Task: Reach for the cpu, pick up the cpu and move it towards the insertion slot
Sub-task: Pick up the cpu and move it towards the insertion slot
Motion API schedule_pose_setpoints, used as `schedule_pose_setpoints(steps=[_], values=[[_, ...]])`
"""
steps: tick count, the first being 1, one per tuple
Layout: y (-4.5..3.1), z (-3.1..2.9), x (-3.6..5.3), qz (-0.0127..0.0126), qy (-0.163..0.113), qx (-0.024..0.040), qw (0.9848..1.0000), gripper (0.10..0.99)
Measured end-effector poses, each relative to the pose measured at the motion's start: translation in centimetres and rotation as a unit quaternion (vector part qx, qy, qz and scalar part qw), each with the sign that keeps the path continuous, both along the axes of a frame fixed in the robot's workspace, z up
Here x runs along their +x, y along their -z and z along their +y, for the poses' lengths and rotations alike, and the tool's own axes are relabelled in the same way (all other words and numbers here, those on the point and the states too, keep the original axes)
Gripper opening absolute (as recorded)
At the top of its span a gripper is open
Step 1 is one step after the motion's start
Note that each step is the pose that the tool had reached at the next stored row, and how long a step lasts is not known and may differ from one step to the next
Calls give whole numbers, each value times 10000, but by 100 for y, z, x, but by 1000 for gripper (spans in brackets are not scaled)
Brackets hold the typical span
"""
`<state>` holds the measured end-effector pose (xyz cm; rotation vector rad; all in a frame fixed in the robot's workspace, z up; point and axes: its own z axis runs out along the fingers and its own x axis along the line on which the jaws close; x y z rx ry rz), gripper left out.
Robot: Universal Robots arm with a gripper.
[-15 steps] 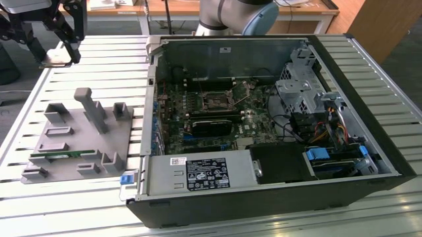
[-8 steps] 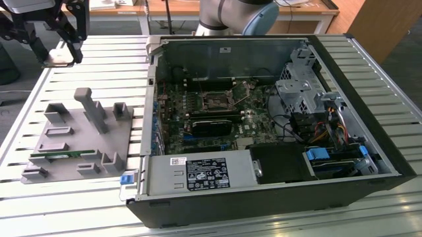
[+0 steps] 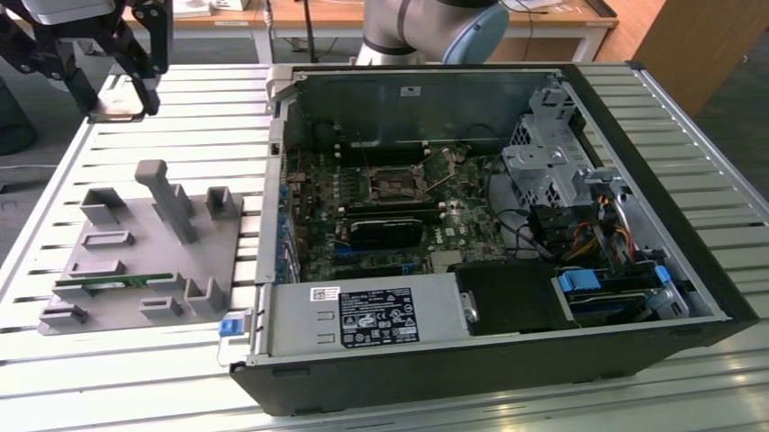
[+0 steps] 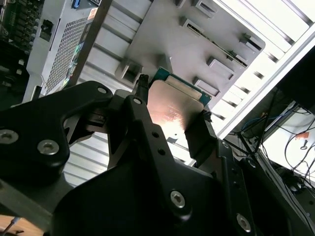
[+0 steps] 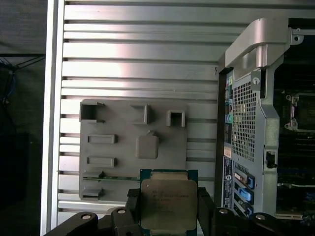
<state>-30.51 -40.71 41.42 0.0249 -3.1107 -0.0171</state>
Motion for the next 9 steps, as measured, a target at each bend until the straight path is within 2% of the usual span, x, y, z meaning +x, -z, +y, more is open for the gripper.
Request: schedule_pose_setpoints(steps=[9], values=[[0, 0, 96, 0, 0, 0, 10000, 545]])
